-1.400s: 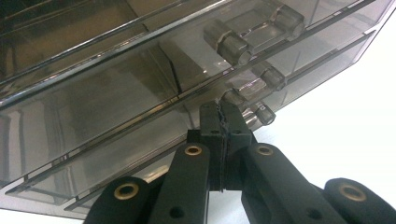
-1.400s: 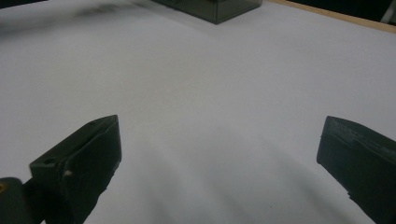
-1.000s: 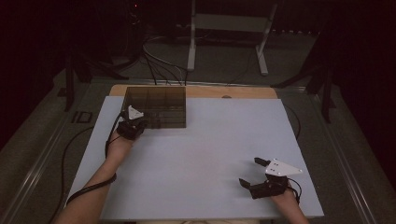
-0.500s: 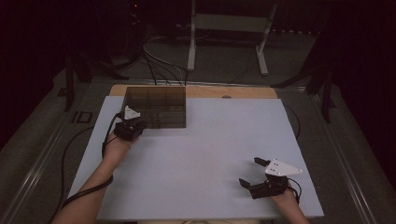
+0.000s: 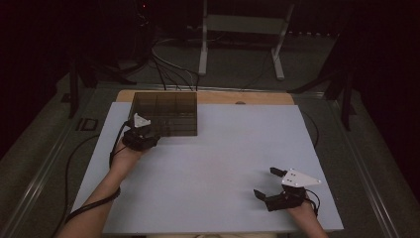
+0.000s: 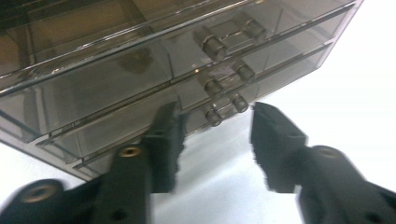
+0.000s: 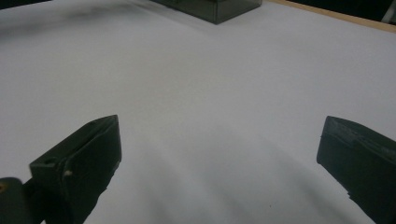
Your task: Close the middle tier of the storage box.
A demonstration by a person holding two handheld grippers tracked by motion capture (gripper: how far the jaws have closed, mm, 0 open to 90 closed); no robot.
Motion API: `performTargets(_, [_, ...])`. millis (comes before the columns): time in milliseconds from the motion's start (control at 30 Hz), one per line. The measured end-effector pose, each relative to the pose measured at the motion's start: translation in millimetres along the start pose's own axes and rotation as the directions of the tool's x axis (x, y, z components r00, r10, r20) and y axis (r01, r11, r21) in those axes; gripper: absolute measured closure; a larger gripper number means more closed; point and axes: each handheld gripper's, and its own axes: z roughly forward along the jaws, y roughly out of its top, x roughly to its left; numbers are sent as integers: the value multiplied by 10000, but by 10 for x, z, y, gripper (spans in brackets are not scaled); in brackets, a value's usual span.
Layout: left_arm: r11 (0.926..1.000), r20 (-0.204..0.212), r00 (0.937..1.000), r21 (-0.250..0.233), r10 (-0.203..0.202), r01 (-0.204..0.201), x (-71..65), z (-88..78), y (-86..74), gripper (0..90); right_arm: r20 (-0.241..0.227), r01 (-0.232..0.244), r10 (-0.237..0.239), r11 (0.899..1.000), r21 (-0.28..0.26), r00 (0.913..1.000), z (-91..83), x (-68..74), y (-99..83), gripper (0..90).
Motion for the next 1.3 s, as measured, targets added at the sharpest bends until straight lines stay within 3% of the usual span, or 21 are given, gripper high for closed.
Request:
performTargets(167, [9999,-44,9999,49,-134,134,-11,-3,-4,401,-42,14,-14,10000,-3,10000,9,-1,-2,1])
performTargets(300, [9993,-41,9997,311,-220,221,-11,12,11,268,-37,37,-37,10000,-26,10000,12,-3,5,1])
performTargets(533, [9987,779,9966,442,-282,248,-3,18,9,104,-47,58,-58,10000,0,10000,18,2,12,1])
performTargets(700, [9987,1021,9946,493,-186,136,-14,11,21,5,-20,72,-72,10000,-15,10000,9,8,13,1])
performTargets(1033, [9989,1289,9917,473,15,-77,-21,-29,10,0,-24,141,-141,9999,4,9999,20,16,22,1])
performTargets(1300, [9994,2129,9770,309,111,-181,-37,-109,-8,0,-27,165,-165,9999,-5,9999,16,30,28,1])
